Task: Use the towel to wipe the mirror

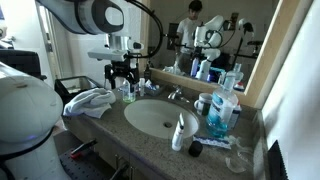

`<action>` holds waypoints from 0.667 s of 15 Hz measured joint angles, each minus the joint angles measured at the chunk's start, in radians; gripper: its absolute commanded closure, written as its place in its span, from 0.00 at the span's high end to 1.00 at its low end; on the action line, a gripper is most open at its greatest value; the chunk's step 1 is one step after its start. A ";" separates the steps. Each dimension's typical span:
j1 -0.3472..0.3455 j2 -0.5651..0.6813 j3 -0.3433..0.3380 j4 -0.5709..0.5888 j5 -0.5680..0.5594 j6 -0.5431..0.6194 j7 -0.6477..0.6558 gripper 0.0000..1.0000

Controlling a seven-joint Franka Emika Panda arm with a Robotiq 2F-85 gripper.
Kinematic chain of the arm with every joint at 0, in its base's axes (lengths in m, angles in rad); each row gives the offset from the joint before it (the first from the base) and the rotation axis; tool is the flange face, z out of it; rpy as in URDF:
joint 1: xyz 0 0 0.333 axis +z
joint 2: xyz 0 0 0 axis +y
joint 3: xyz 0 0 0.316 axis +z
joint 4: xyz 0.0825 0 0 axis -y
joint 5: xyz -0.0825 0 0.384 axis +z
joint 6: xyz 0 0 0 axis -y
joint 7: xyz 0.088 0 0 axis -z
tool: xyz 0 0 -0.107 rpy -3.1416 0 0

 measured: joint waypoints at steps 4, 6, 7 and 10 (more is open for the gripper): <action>0.075 0.068 0.033 0.000 0.062 0.065 0.000 1.00; 0.109 0.095 0.051 0.000 0.096 0.087 0.000 1.00; 0.126 0.108 0.062 0.001 0.114 0.099 0.000 1.00; 0.186 0.148 0.102 0.001 0.175 0.148 0.000 1.00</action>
